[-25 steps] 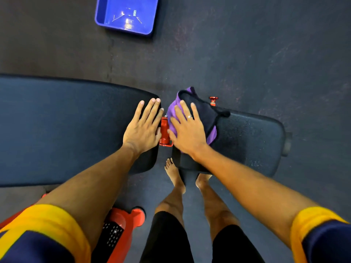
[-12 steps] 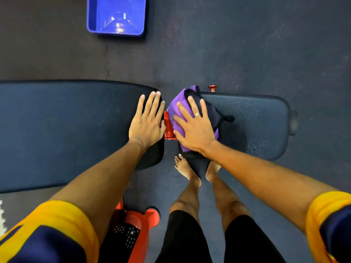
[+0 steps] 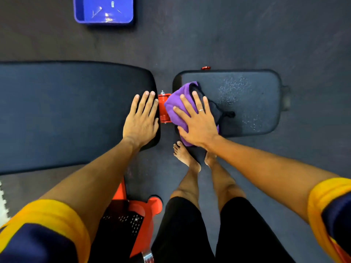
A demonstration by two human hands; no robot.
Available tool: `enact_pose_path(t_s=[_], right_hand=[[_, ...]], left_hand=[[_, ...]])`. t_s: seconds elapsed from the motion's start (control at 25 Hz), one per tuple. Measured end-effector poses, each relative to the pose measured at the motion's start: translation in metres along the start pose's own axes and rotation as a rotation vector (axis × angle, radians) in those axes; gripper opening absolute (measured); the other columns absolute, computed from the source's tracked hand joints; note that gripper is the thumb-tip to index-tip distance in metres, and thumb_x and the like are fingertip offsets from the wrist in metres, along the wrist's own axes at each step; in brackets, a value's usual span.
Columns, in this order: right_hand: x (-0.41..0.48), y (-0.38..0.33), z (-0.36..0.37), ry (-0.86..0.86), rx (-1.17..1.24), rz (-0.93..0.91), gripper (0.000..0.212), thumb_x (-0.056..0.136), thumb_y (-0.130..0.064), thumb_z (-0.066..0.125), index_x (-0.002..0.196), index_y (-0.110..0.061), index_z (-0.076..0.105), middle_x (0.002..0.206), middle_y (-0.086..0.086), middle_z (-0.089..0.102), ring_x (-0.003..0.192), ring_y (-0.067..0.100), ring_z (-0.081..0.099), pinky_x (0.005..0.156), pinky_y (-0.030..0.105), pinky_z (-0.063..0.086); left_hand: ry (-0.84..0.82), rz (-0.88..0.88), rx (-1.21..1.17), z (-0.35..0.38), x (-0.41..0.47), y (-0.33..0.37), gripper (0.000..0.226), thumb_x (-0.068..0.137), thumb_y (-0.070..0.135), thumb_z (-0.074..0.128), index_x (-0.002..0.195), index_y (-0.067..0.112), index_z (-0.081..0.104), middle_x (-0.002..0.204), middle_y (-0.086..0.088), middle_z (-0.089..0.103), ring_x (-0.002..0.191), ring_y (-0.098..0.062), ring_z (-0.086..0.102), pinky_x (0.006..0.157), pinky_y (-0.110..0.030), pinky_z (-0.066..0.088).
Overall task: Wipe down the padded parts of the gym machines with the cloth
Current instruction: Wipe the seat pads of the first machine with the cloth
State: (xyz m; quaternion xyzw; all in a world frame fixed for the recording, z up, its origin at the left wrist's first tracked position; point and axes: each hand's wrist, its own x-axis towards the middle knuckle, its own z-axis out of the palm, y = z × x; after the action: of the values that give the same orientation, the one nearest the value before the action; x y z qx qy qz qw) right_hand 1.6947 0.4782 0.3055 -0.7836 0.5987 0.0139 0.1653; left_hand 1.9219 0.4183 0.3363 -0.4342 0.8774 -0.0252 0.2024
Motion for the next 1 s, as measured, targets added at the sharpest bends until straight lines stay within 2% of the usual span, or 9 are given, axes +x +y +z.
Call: enact_pose_path(t_s=[0.16, 0.28, 0.4, 0.48, 0.64, 0.76, 0.84, 0.92, 1.0], right_hand=[[-0.020, -0.031, 0.021, -0.208, -0.284, -0.261, 0.078, 0.093, -0.059, 0.047, 0.161, -0.026, 0.028, 0.172, 0.013, 0.004, 0.153, 0.049, -0.013, 0.118, 0.072, -0.004], [-0.011, -0.035, 0.026, -0.284, -0.452, -0.375, 0.076, 0.096, -0.054, 0.056, 0.161, -0.025, 0.028, 0.171, 0.011, 0.010, 0.153, 0.051, -0.010, 0.117, 0.074, -0.005], [-0.014, -0.014, 0.022, -0.165, -0.323, -0.405, 0.071, 0.089, -0.038, 0.068, 0.154, -0.026, 0.042, 0.169, 0.011, 0.023, 0.155, 0.046, 0.006, 0.122, 0.066, 0.007], [-0.037, 0.023, 0.017, -0.071, -0.239, -0.421, 0.082, 0.084, -0.029, 0.068, 0.159, -0.028, 0.034, 0.170, 0.010, 0.019, 0.155, 0.044, 0.011, 0.124, 0.063, 0.009], [-0.075, 0.073, 0.004, -0.085, -0.288, -0.436, 0.094, 0.080, -0.016, 0.069, 0.162, -0.031, 0.024, 0.170, 0.010, 0.016, 0.155, 0.047, 0.010, 0.122, 0.066, 0.012], [-0.040, 0.036, 0.016, -0.124, -0.242, -0.454, 0.076, 0.088, -0.030, 0.054, 0.160, -0.030, 0.029, 0.170, 0.011, 0.018, 0.155, 0.048, 0.006, 0.120, 0.072, 0.003], [-0.011, -0.001, 0.020, -0.198, -0.247, -0.485, 0.066, 0.092, -0.047, 0.051, 0.155, -0.027, 0.042, 0.166, 0.010, 0.030, 0.156, 0.045, 0.006, 0.120, 0.071, 0.000], [0.011, -0.010, 0.015, -0.247, -0.263, -0.487, 0.065, 0.091, -0.061, 0.050, 0.144, -0.024, 0.057, 0.159, 0.009, 0.042, 0.156, 0.041, 0.010, 0.122, 0.066, 0.003], [0.019, 0.007, 0.004, -0.153, -0.236, -0.481, 0.063, 0.089, -0.061, 0.047, 0.137, -0.023, 0.063, 0.156, 0.009, 0.047, 0.154, 0.039, 0.021, 0.124, 0.064, 0.009]], left_hand=[[-0.015, 0.017, -0.005, 0.003, -0.014, 0.009, 0.068, 0.106, 0.041, 0.027, 0.160, 0.002, 0.017, 0.168, -0.020, 0.008, 0.156, -0.037, 0.004, 0.126, -0.054, -0.001], [-0.041, 0.010, 0.030, 0.003, -0.013, 0.012, 0.069, 0.106, 0.044, 0.023, 0.160, 0.002, 0.012, 0.168, -0.021, 0.003, 0.156, -0.038, -0.001, 0.125, -0.056, 0.001], [-0.034, 0.016, 0.050, 0.005, -0.013, 0.013, 0.070, 0.106, 0.045, 0.022, 0.160, 0.001, 0.012, 0.168, -0.022, 0.002, 0.156, -0.039, -0.002, 0.125, -0.057, 0.000], [-0.028, 0.006, 0.034, 0.005, -0.012, 0.014, 0.070, 0.106, 0.045, 0.024, 0.160, 0.001, 0.013, 0.168, -0.022, 0.003, 0.156, -0.039, -0.001, 0.125, -0.057, 0.000], [-0.020, -0.004, 0.036, 0.009, -0.011, 0.014, 0.071, 0.106, 0.047, 0.024, 0.160, 0.002, 0.014, 0.168, -0.021, 0.004, 0.156, -0.039, -0.001, 0.125, -0.058, 0.002], [-0.019, 0.006, 0.037, 0.009, -0.010, 0.016, 0.070, 0.105, 0.045, 0.023, 0.160, 0.003, 0.014, 0.168, -0.021, 0.003, 0.156, -0.039, -0.002, 0.125, -0.058, 0.001], [-0.017, 0.004, 0.027, 0.009, -0.011, 0.015, 0.069, 0.106, 0.044, 0.024, 0.160, 0.003, 0.014, 0.168, -0.021, 0.003, 0.156, -0.039, -0.001, 0.125, -0.058, 0.001], [-0.016, 0.002, 0.032, 0.009, -0.010, 0.016, 0.069, 0.106, 0.043, 0.026, 0.160, 0.003, 0.014, 0.169, -0.020, 0.004, 0.156, -0.039, -0.001, 0.125, -0.058, 0.000], [-0.015, 0.005, 0.029, 0.010, -0.010, 0.017, 0.068, 0.105, 0.041, 0.028, 0.160, 0.002, 0.016, 0.168, -0.021, 0.005, 0.156, -0.039, 0.000, 0.125, -0.058, 0.000]])
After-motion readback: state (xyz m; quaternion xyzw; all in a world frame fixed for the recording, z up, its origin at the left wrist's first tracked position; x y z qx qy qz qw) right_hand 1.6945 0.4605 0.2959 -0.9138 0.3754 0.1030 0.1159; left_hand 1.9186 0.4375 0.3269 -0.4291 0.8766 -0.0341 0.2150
